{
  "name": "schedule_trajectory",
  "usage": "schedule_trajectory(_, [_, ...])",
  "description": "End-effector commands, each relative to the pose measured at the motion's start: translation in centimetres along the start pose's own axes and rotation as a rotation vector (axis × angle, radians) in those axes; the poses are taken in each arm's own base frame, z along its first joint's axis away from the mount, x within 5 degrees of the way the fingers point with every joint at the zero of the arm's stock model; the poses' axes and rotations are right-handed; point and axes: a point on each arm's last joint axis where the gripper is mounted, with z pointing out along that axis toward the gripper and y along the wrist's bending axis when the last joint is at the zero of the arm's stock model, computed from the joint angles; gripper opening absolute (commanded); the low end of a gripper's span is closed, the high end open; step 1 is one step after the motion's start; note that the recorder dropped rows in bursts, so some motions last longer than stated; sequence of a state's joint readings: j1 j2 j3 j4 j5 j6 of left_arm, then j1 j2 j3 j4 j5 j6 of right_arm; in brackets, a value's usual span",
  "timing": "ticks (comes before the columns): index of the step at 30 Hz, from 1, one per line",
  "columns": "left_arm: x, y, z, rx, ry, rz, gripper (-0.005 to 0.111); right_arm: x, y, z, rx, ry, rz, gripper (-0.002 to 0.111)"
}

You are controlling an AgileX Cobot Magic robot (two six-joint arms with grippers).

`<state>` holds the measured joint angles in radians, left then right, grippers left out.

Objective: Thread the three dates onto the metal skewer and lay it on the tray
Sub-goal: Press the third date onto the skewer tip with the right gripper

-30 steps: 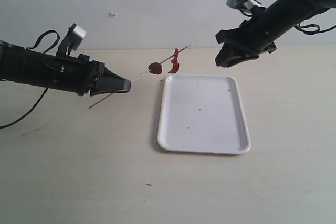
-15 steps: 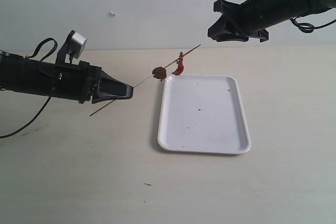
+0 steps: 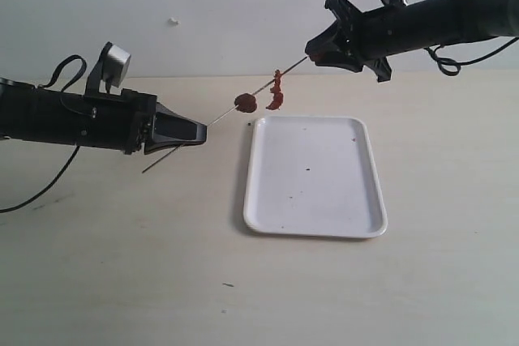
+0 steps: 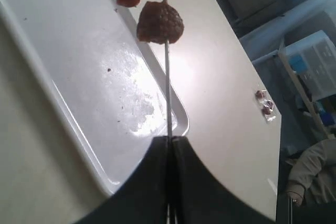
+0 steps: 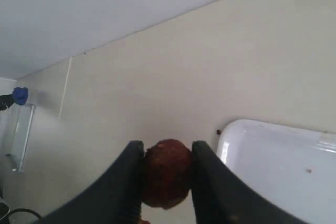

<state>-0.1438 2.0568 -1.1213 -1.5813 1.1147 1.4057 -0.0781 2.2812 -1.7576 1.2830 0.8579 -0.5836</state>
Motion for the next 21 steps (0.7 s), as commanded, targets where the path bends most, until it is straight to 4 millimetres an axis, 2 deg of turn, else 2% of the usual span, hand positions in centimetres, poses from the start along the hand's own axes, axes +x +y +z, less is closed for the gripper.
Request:
schedule_trajectory(1, [-0.23, -0.31, -0.2, 0.017, -0.022, 0.005, 0.0, -0.15, -0.09, 0.21, -0.038, -0.015, 0.018, 0.031])
schedule_trajectory(15, [-0.23, -0.31, -0.2, 0.017, -0.022, 0.007, 0.0, -0.43, 0.31, 0.18, -0.083, -0.045, 0.044, 0.031])
schedule_trajectory(21, [-0.28, -0.57, -0.21, 0.045, -0.028, 0.008, 0.0, -0.84, 0.0, 0.17, -0.047, -0.092, -0.032, 0.031])
